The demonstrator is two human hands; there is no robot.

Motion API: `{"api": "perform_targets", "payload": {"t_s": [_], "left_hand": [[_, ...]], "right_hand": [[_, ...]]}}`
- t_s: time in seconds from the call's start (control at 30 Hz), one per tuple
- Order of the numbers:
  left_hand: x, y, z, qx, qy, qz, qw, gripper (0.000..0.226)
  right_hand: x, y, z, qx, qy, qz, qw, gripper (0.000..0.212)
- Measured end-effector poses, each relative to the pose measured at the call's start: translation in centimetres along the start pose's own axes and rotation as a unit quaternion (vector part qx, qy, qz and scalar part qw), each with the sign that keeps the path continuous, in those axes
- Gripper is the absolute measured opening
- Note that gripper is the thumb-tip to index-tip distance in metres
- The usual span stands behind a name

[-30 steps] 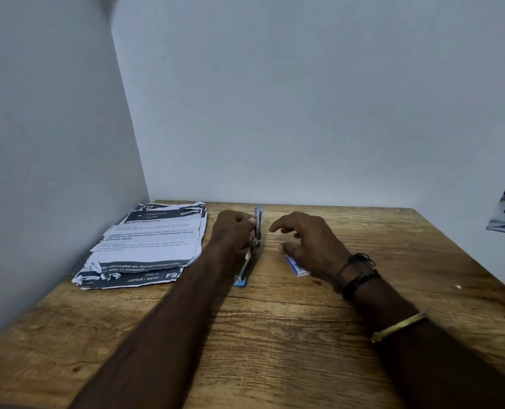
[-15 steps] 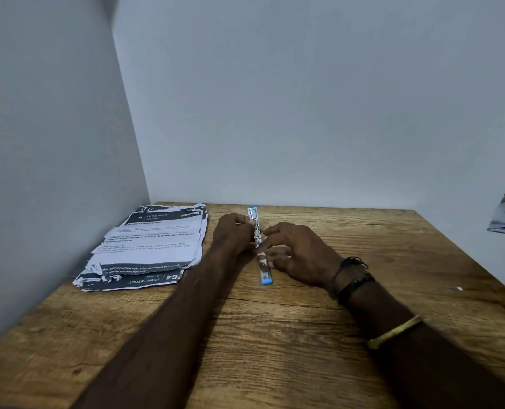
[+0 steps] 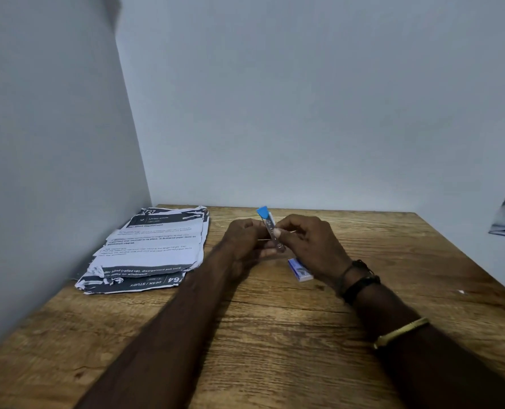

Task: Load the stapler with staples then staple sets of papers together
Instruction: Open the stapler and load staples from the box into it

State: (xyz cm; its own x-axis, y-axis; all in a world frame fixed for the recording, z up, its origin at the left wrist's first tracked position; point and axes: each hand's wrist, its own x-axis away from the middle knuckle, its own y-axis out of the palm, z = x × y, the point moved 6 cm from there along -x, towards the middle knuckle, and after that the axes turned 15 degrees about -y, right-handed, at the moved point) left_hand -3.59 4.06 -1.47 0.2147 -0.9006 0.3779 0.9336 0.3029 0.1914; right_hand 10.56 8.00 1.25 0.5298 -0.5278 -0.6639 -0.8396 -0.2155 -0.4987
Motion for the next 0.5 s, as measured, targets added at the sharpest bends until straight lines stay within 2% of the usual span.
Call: {"api": "perform_targets", "payload": {"t_s": [0.13, 0.27, 0.4, 0.5], "left_hand": [[0.35, 0.71, 0.26, 0.01, 0.006, -0.022, 1.0, 0.024], [0.4, 0.75, 0.57, 0.027, 0.015, -0.046, 0.998, 0.027], [0.44, 0.93, 0.34, 0.009, 0.035, -0.033, 0.999, 0.041], [0.43, 0.91, 0.27, 0.009, 0.04, -0.026, 0.999, 0.037]], "right_hand": [[0.24, -0.69, 0.67, -0.056, 0.064, 0.045, 0.995, 0.027], [0.15, -0.88, 1.03, -0.092, 0.083, 0.067, 0.99, 0.027], [0.21, -0.89, 0.82, -0.089, 0.088, 0.07, 0.99, 0.03], [0.25, -0.89, 0.56, -0.085, 0.089, 0.072, 0.99, 0.03]]}}
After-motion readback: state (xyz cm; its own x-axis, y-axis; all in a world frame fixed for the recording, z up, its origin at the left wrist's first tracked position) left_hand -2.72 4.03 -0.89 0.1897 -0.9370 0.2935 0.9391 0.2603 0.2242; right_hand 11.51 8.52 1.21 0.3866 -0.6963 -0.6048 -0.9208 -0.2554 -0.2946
